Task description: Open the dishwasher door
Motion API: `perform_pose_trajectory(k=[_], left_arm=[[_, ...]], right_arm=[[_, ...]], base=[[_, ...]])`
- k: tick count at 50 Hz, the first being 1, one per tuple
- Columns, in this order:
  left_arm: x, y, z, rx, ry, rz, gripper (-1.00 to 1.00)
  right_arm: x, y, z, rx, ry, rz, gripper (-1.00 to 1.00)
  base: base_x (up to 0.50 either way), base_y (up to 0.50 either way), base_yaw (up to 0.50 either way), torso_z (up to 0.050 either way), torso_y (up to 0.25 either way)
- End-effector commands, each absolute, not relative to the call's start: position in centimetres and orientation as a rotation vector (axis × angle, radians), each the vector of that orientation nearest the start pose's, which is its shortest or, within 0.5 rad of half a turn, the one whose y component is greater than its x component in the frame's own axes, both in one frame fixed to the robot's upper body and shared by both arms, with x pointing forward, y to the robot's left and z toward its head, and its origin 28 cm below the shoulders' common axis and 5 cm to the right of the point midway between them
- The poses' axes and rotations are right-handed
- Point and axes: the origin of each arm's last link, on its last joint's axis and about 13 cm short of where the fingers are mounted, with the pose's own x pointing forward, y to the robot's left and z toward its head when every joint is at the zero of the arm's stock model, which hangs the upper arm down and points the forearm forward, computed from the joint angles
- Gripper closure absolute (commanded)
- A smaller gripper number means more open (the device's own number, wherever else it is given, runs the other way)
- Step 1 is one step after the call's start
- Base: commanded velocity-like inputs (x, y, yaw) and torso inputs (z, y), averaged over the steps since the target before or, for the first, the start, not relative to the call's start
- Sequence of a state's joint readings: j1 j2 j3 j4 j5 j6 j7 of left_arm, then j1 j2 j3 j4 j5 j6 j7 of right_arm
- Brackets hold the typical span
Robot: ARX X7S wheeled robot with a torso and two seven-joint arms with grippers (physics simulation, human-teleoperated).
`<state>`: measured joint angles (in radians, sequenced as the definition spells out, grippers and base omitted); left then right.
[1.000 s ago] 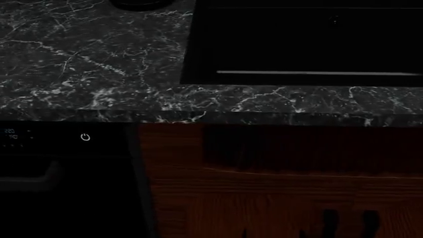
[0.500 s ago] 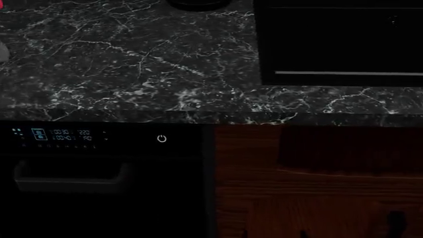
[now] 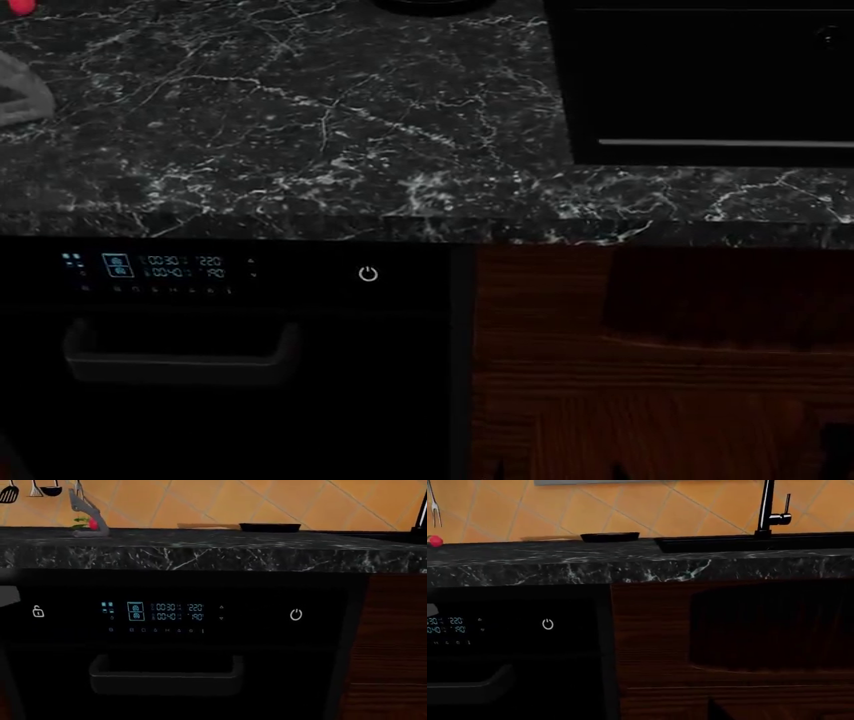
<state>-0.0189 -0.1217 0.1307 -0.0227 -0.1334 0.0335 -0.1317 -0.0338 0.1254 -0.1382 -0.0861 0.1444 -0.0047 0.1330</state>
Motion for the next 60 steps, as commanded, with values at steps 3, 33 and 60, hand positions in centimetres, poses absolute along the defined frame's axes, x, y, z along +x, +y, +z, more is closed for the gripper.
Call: perform_pose_trajectory(k=[3,33,60], left_arm=[[21.29,20.78,1.37,-0.037,0.000,0.008,-1.00],[20.83,20.89,1.06,-0.005,0.003,-0.007,-1.00],[20.55,20.83,1.19,-0.001,0.000,-0.019,-1.00]], right_arm=[[20.04,-9.56,2.34,0.023,-0.036,0.013,-1.00],[20.10,-9.52,2.37,0.006,-0.038,-0.016,-1.00],[19.71,-9.69,2.13,0.022,-0.037,-0.014,-1.00]], base=[[0.00,0.00,0.00,-0.050,0.000],[0.00,0.00,0.00,-0.050,0.000],[0.00,0.00,0.00,-0.050,0.000]])
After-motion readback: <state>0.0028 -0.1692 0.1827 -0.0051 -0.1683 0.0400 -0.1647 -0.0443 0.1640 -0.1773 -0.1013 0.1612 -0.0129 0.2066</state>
